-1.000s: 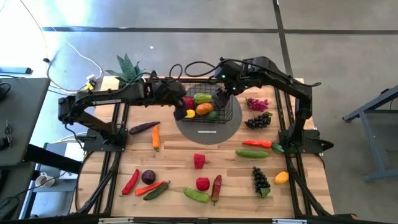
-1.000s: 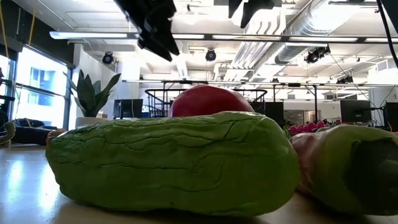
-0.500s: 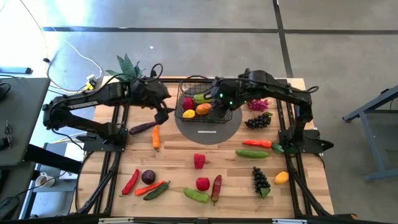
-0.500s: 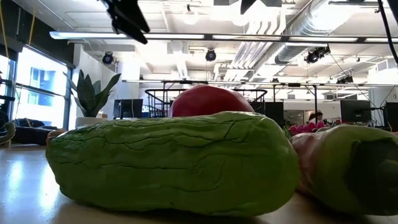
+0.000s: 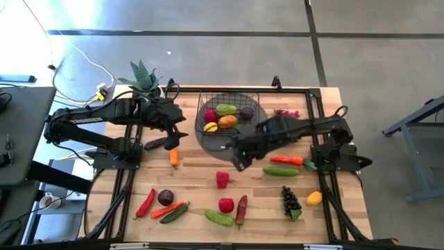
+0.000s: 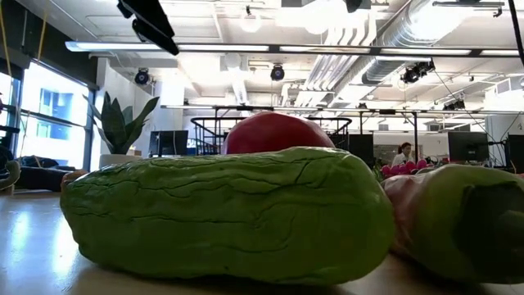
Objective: Build produce basket
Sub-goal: Put the apple into the wire basket
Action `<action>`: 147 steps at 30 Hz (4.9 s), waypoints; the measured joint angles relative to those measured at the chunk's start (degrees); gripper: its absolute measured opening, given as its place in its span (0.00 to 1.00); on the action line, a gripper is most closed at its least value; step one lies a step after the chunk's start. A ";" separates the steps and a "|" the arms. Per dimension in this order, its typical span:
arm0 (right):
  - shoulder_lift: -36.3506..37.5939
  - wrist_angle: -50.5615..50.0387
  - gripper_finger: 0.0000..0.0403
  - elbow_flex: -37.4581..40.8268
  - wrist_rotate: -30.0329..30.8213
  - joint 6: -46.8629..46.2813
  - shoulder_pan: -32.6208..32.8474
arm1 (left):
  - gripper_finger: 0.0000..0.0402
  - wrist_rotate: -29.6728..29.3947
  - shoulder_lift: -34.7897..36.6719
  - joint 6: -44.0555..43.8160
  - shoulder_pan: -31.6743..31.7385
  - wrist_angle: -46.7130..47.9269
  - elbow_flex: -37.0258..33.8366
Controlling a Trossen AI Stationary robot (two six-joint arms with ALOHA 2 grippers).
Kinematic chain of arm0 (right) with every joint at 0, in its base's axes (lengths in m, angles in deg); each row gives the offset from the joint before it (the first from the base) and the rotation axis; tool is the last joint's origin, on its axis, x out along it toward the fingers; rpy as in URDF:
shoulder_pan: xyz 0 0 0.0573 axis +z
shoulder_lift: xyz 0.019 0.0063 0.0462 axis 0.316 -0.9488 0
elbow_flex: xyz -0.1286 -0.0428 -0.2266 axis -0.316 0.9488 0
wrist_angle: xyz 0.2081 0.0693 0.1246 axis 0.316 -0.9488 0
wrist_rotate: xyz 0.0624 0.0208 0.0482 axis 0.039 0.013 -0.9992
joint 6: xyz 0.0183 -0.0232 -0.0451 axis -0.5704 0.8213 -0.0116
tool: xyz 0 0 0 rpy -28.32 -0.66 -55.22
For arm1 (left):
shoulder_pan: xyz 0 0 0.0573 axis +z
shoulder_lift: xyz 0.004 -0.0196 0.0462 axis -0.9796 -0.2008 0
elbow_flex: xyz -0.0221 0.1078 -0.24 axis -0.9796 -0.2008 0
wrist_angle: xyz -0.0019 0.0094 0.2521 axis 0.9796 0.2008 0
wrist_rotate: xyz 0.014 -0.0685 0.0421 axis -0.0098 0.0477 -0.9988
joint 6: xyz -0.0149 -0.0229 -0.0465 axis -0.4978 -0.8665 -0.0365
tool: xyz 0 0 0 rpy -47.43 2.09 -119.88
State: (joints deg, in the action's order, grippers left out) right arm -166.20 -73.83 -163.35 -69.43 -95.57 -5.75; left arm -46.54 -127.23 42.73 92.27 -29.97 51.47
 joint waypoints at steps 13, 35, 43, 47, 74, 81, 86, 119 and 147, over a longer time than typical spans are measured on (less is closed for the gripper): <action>-0.02 5.00 0.64 7.60 -0.40 -7.11 6.65 | 0.76 -0.03 0.00 -0.01 -3.88 1.91 0.00; 0.00 17.49 0.85 8.51 0.18 3.65 11.29 | 0.76 -0.22 -0.02 -12.85 -4.64 3.08 0.00; -0.16 18.72 0.92 8.51 4.10 5.51 13.44 | 0.76 0.00 -0.04 -18.70 -4.73 5.28 0.00; -2.11 19.29 0.92 8.51 3.36 5.51 13.57 | 0.76 0.00 -0.04 -19.59 -5.50 5.32 0.00; -17.74 28.18 0.92 8.49 -0.78 -4.22 13.64 | 0.76 -0.26 -0.04 -21.36 -7.96 8.70 0.00; -21.17 29.75 0.92 8.51 -0.58 -5.42 13.75 | 0.76 -1.25 -0.04 -21.66 -7.96 10.50 0.00; -23.01 30.40 0.92 8.49 0.83 -6.05 14.01 | 0.76 -1.99 -0.04 -21.47 -7.96 12.27 0.00; -16.38 27.89 0.64 8.38 3.55 -8.26 12.83 | 0.76 -1.96 -0.04 -19.48 -7.94 12.47 0.00; -4.53 21.78 0.64 8.38 13.88 15.79 -10.58 | 0.76 -1.92 -0.02 -15.46 -7.96 12.40 0.00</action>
State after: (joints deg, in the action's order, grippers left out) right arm -170.73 -52.04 -154.96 -55.54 -79.78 -16.33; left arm -48.46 -127.26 27.27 84.30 -17.58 51.47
